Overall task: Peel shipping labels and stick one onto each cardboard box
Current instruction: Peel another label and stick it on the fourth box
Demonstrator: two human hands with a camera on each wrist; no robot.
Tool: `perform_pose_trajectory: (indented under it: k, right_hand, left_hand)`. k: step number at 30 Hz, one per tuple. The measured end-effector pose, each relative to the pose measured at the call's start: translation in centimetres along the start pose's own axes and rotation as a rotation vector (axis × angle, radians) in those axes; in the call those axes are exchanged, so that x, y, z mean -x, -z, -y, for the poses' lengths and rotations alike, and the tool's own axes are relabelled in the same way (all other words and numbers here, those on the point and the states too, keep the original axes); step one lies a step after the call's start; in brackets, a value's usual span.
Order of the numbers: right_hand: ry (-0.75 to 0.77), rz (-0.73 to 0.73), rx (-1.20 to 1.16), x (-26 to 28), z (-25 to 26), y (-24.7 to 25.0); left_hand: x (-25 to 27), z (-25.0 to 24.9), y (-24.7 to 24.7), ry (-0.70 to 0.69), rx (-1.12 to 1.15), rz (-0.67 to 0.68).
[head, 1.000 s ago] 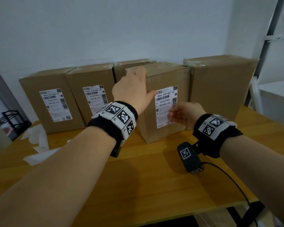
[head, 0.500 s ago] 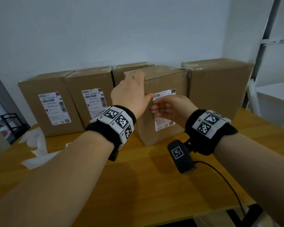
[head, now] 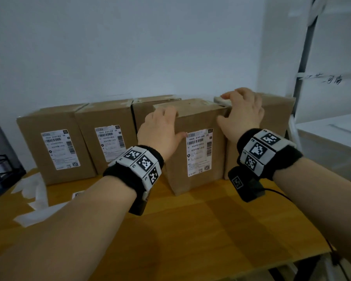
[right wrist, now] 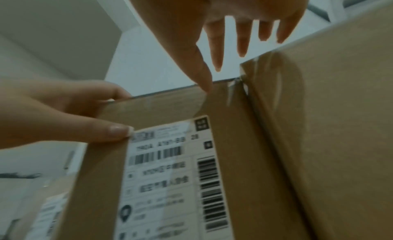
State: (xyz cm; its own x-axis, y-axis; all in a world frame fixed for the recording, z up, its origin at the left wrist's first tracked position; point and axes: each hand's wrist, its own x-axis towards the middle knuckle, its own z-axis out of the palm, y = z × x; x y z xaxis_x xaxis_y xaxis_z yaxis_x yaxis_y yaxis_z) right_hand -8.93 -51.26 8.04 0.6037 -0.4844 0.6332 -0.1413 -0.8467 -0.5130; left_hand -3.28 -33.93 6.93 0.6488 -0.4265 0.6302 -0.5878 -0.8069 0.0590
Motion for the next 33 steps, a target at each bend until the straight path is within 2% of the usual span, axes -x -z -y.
perform_pose_trajectory:
  k: [3,5,10,15,21,26,30,33]
  right_hand:
    - [-0.036,0.175,0.164,-1.2,-0.9,0.2]
    - [-0.043,0.223,0.233,-1.8,-1.5,0.2]
    - [-0.051,0.156,0.294,-2.6,-3.2,0.4]
    - [-0.152,0.093,0.254,-4.0,-5.7,1.4]
    - [-0.109,0.107,0.3,-4.7,-7.0,1.3]
    - [-0.061,0.059,0.268,-5.0,-8.2,0.9]
    - [-0.043,-0.015,0.175,-4.8,-8.3,0.4]
    - [-0.03,0.01,0.193,-4.7,-8.1,-0.3]
  left_hand:
    - [0.1,-0.6,0.1,-0.027,0.01,0.018]
    - [0.0,-0.9,0.3,-0.028,0.029,0.029]
    - [-0.8,-1.6,0.3,-0.034,0.007,0.059]
    - [-1.4,-2.2,0.0,-0.039,0.004,0.064]
    - [-2.5,-3.6,-1.0,-0.09,0.097,0.095]
    - [-4.1,-4.7,-2.4,-0.096,0.173,0.122]
    - [-5.7,-5.1,-3.8,-0.102,0.178,0.123]
    - [-6.8,-5.0,-4.7,-0.111,0.085,0.11]
